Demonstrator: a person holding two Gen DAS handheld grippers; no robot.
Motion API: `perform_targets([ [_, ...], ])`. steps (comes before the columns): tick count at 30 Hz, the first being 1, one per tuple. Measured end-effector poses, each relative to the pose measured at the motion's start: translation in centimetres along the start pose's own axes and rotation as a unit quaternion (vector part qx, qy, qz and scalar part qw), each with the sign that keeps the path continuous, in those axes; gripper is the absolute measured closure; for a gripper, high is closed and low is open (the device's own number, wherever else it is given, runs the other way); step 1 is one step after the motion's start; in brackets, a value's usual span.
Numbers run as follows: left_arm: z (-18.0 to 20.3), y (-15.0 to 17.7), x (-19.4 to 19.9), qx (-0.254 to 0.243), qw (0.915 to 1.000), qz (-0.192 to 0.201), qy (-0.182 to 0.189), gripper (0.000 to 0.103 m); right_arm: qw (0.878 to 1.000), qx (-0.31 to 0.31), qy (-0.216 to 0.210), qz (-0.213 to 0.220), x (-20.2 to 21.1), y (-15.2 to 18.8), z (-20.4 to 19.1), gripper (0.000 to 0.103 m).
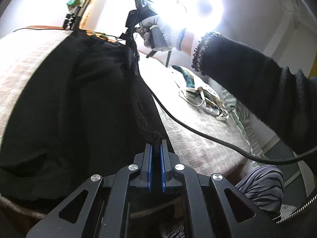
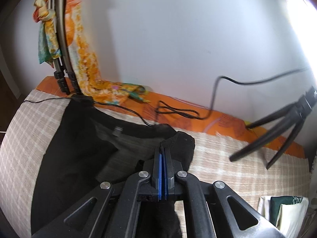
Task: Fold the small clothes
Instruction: 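Fold this side over onto the first fold with both grippers, then open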
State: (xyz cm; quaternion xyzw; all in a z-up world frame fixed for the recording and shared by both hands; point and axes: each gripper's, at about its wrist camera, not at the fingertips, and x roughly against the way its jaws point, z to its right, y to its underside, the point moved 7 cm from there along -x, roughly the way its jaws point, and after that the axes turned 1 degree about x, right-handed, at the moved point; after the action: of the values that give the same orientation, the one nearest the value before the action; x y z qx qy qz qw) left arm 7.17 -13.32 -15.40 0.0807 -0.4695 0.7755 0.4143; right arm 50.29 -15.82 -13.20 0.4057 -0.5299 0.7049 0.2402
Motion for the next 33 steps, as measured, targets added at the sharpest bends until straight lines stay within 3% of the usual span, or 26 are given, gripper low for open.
perform_targets([
  [13, -2.3, 0.5, 1.5, 0.023, 0.9994, 0.015, -0.021, 0.098, 0.999, 0.032, 0.005, -0.015, -2.2, -1.7, -6.9, 0.103],
  [15, -2.6, 0.6, 1.7, 0.023, 0.9993, 0.017, -0.026, 0.098, 0.999, 0.029, -0.006, -0.014, -2.6, -1.7, -7.6, 0.103],
  [17, -3.0, 0.6, 1.7, 0.029, 0.9991, 0.015, -0.027, 0.098, 0.998, 0.025, -0.049, -0.012, -2.4, -1.9, -8.5, 0.101],
  [20, -3.3, 0.7, 1.6, 0.037, 0.9990, 0.014, -0.024, 0.098, 0.996, 0.010, -0.083, -0.006, -0.8, -2.3, -8.4, 0.053],
  [25, -3.1, 0.6, 1.7, 0.037, 0.9990, 0.014, -0.021, 0.098, 0.996, -0.013, -0.087, 0.000, 2.7, -1.7, -5.8, 0.055],
  [33, -3.1, 0.7, 2.1, 0.041, 0.9988, 0.018, -0.019, 0.098, 0.987, -0.014, -0.139, -0.082, 1.4, 4.8, -6.5, 0.060],
])
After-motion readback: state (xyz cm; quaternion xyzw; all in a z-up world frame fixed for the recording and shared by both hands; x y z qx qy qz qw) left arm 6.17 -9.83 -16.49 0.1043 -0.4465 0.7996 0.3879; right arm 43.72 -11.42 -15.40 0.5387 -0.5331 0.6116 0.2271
